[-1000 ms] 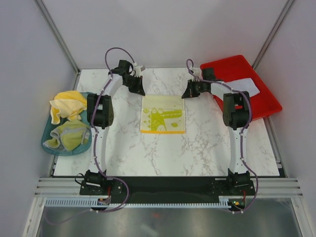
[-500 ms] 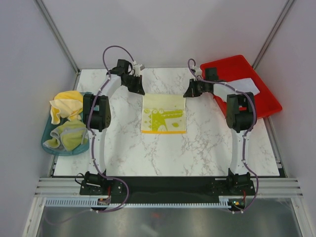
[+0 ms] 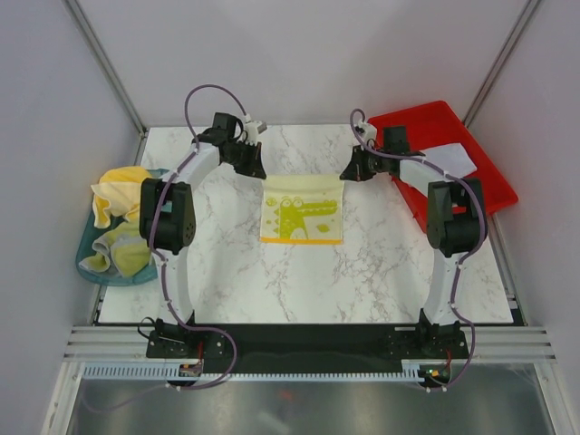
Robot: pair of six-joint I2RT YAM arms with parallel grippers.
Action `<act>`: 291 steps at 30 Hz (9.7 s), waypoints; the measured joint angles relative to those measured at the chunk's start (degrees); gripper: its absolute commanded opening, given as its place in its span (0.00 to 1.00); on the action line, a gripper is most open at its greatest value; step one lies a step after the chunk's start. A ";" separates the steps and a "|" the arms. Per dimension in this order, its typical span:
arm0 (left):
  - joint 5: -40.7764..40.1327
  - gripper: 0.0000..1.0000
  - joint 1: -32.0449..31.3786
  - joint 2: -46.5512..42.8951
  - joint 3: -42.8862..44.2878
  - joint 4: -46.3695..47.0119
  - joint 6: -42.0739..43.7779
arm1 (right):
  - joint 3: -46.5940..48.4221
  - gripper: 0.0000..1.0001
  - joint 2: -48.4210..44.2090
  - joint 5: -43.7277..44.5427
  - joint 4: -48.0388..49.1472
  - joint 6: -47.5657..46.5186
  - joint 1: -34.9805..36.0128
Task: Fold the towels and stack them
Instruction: Fold the towel, then smooth out wrinkles on the folded towel, then neatly place the folded towel into the bin
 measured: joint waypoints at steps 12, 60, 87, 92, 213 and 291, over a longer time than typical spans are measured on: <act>-2.16 0.02 -2.21 -8.39 -11.45 3.50 0.00 | -9.16 0.00 -7.19 0.02 1.53 1.27 0.00; -10.38 0.02 -9.14 -25.22 -39.19 6.75 -7.45 | -36.13 0.00 -25.75 7.63 2.73 10.08 7.30; -17.18 0.41 -10.67 -32.72 -36.39 8.68 -17.68 | -30.88 0.27 -28.17 11.41 -4.87 19.21 10.05; -12.81 0.35 -10.67 -30.82 -37.90 14.40 -22.47 | -32.02 0.26 -26.21 7.78 1.36 25.03 10.10; -28.76 0.36 -5.51 -32.96 -25.14 -4.61 -32.57 | -22.40 0.00 -20.17 31.91 -3.15 26.71 12.44; -14.03 0.38 -5.55 -37.29 -34.53 -5.81 -25.07 | 48.22 0.00 16.44 43.91 -39.32 -16.92 -22.10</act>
